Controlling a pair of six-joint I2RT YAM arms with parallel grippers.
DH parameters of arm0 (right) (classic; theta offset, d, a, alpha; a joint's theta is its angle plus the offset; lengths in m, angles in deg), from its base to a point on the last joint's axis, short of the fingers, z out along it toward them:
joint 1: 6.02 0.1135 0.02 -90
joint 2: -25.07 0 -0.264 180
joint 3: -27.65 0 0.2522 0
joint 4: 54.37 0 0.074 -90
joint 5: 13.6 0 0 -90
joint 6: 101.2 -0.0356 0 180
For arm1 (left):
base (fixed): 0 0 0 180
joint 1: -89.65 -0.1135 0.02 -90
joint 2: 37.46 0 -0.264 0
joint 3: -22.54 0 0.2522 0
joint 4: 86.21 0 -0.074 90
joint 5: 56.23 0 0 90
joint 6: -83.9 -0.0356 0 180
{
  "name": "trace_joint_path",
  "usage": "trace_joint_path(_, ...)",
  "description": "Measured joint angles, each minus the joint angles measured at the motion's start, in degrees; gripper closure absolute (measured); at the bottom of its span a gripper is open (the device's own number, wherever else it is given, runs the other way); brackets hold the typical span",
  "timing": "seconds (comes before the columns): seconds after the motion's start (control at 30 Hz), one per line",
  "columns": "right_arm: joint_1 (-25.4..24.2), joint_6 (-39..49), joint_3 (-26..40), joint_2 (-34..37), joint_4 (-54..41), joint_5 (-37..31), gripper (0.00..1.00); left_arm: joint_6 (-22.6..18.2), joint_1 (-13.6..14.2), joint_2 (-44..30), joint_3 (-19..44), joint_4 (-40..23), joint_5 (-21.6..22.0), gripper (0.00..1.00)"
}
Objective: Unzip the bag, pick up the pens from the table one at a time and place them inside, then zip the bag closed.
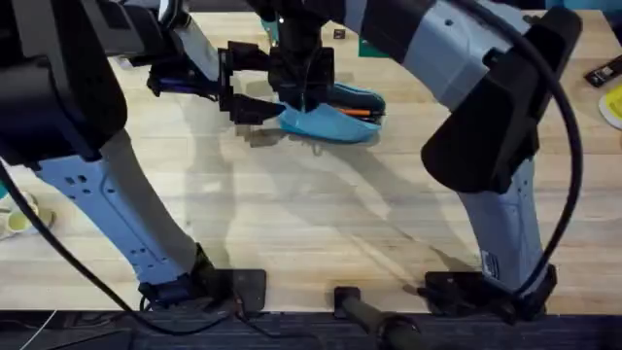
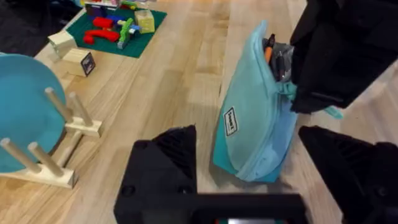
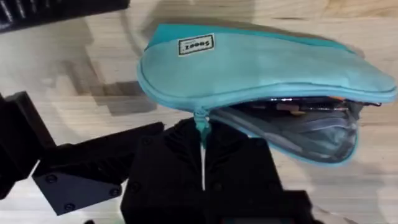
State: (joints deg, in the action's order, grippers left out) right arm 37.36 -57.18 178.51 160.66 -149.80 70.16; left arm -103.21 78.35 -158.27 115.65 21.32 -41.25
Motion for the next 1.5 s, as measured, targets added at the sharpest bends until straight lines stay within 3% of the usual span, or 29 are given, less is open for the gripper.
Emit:
trace_joint_path(0.33,0.0,0.0,0.0,0.0,0.0,0.0,0.968,0.0,2.2,0.0,0.0,-1.1,1.6,0.008)
trace_joint_path(1.2,0.0,0.0,0.0,0.0,0.0,0.0,0.968,0.0,2.6,0.0,0.0,-2.5,3.1,0.012)
trace_joint_path(1.23,0.0,0.0,0.0,0.0,0.0,0.0,0.968,0.2,2.6,0.0,0.0,-2.4,3.1,0.117)
trace_joint_path(1.4,0.0,0.1,0.0,0.0,0.2,0.0,0.968,0.0,2.6,0.0,0.0,-2.1,3.2,0.887)
trace_joint_path(1.43,0.0,0.1,0.0,0.0,0.3,-0.1,0.968,-0.1,2.7,0.0,0.0,-1.9,3.3,0.940)
trace_joint_path(1.5,0.0,0.1,0.0,0.0,0.4,-0.2,0.968,0.0,2.8,0.0,0.0,-1.8,3.3,0.954)
